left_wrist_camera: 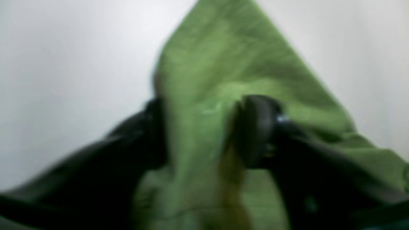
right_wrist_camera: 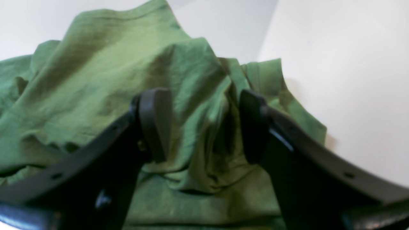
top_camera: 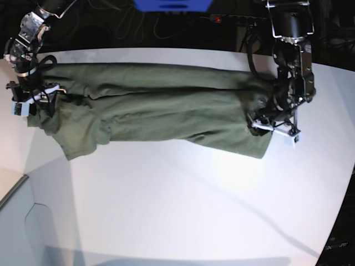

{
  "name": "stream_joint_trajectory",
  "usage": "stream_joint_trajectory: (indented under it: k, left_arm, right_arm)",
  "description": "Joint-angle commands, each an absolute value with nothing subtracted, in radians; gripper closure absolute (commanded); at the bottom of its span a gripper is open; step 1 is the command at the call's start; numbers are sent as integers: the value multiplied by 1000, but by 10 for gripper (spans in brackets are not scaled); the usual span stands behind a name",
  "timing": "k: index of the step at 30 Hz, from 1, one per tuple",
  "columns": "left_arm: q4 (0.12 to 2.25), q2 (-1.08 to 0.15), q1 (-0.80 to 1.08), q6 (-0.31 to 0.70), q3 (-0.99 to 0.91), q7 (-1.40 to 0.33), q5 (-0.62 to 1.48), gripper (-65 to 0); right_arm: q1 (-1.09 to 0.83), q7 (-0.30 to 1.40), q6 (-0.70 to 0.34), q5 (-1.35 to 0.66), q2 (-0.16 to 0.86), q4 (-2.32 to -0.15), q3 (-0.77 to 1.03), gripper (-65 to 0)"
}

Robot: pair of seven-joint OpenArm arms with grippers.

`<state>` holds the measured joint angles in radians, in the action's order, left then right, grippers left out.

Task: Layout the t-shirt on the table in an organized manner, then fold the t-shirt properly
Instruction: 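Move the left gripper along the shirt end and regrasp with the right gripper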

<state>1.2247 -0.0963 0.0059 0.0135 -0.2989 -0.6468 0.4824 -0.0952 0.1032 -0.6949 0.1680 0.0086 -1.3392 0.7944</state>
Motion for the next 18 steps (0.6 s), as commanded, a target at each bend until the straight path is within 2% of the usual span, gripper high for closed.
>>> stream_joint_trajectory:
  k: [1, 8, 18]
  left_arm:
    - [1225, -88, 10, -2, -297, -687, 469, -247]
    - [1227, -81, 10, -2, -302, -688, 467, 0]
    - [1300, -85, 76, -2, -321, -685, 470, 0]
  right_arm:
    - [-90, 76, -698, 151, 21, -1354, 796, -337]
    - [-90, 76, -698, 151, 21, -1354, 796, -337]
    - [-61, 76, -698, 151, 22, -1391, 796, -337]
